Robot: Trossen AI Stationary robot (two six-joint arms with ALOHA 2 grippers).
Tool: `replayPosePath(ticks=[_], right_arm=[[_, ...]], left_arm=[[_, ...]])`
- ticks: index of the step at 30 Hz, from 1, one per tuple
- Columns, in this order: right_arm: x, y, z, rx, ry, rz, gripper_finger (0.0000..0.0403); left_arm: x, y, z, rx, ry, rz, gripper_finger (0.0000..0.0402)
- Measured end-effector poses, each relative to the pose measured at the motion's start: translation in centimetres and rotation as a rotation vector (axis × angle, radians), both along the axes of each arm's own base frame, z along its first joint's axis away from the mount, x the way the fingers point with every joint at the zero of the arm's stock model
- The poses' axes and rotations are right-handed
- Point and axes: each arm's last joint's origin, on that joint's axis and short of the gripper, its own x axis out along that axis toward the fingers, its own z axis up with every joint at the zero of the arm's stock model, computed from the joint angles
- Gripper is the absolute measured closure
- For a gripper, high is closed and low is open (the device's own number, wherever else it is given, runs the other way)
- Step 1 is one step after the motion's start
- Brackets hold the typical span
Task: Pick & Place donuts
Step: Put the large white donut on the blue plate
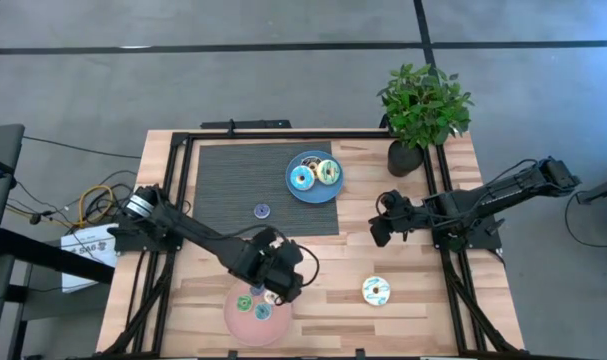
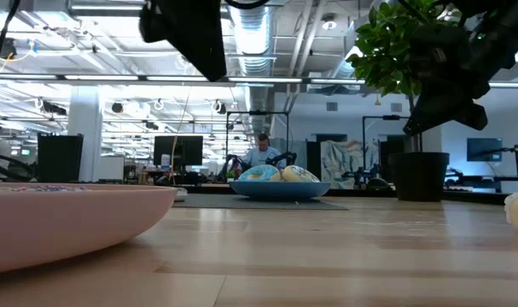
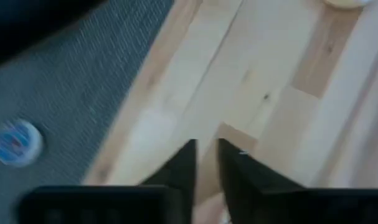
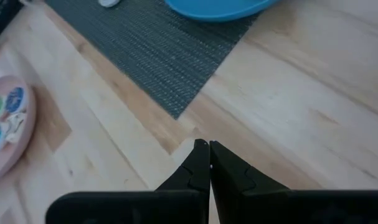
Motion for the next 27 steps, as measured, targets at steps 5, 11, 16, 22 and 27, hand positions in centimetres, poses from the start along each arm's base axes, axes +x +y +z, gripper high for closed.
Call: replayPosePath(ticks=[5, 11, 16, 22, 27], right_arm=[[0.0, 0.7, 0.3, -0.001, -0.015, 0.034, 0.0402], [0.8, 2.3, 2.8, -0.025, -0.091, 0.014, 0.0403], [2.7, 3.7, 4.0, -0.028, 0.039, -0.025, 0.0403], [5.7, 5.9, 5.0, -0.020, 0.355, -0.076, 0.0403], [6.8, 8.0, 5.8, 0.014, 0.529, -0.144, 0.0403]], left_arm=[[-1.1, 0.4, -0.3, 0.135, 0.018, -0.077, 0.0391], [-5.2, 2.5, -1.1, 0.105, -0.093, -0.112, 0.0400], [-10.4, 4.9, -1.7, 0.009, -0.293, -0.177, 0.0401], [-16.4, 8.1, -1.9, 0.033, -0.426, -0.351, 0.0401], [-19.3, 9.7, -1.7, 0.062, -0.507, -0.452, 0.0401]])
